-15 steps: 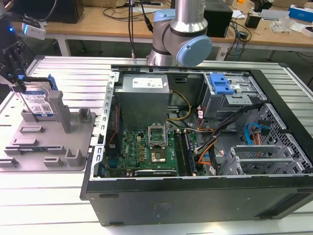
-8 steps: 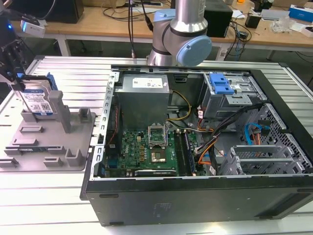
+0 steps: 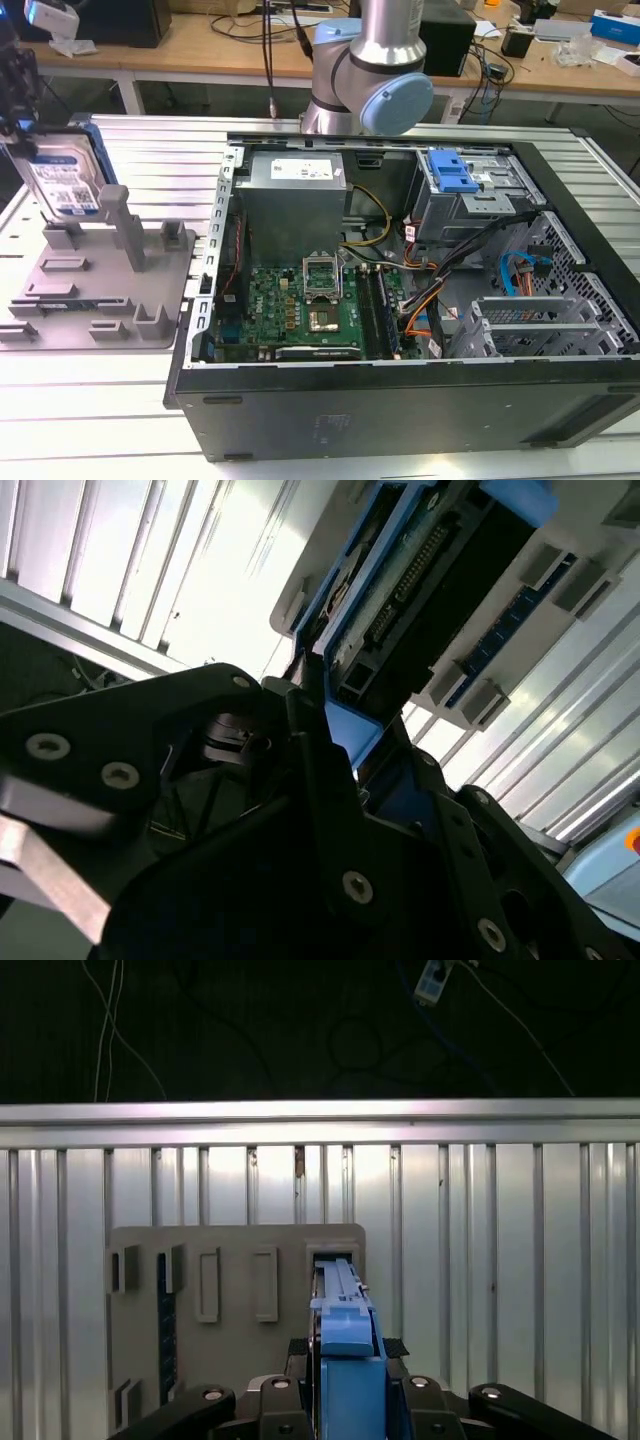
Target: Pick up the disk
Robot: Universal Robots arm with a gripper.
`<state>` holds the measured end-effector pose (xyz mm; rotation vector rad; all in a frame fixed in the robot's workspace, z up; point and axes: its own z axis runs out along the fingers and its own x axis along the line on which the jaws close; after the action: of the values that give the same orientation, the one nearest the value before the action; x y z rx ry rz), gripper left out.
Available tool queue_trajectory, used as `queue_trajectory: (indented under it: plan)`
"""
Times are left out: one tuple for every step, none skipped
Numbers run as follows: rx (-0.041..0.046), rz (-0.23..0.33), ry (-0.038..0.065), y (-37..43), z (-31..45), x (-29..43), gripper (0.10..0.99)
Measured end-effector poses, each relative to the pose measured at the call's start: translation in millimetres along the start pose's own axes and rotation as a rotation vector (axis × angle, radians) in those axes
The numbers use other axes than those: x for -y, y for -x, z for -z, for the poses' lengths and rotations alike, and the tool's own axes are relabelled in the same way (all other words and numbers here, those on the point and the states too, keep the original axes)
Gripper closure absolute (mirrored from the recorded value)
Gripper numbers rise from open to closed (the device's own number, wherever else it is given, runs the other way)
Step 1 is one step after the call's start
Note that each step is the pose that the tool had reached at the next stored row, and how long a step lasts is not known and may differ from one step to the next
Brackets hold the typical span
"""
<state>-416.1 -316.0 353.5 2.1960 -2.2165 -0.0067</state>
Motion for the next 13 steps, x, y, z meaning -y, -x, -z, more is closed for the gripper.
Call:
queue_trajectory:
  plan:
    - [0.0, 0.0, 0.0, 0.0, 4.8, -0.1, 0.722]
    - [0.0, 0.0, 0.0, -0.1, 9.1, -0.2, 0.722]
    - [0.0001, 0.0, 0.0, -0.2, 14.9, -0.3, 0.722]
    - [0.0, 0.0, 0.0, -0.3, 19.5, -0.3, 0.722]
    - [0.0, 0.0, 0.0, -0.3, 25.3, -0.4, 0.722]
    - [-0.0001, 0.0, 0.0, -0.4, 30.4, -0.6, 0.722]
    - [0.0, 0.0, 0.0, -0.5, 35.8, -0.6, 0.722]
    - [0.0, 0.0, 0.0, -0.5, 40.4, -0.7, 0.722]
    - [-0.0001, 0.0, 0.0, -0.7, 46.4, -0.8, 0.722]
    - [0.0, 0.0, 0.0, -0.7, 50.8, -0.9, 0.722]
    - [0.0, 0.0, 0.0, -0.9, 59.2, -1.1, 0.722]
    - [0.0001, 0.0, 0.0, -1.0, 67.8, -1.2, 0.722]
    - [0.0, 0.0, 0.0, -1.2, 75.9, -1.4, 0.722]
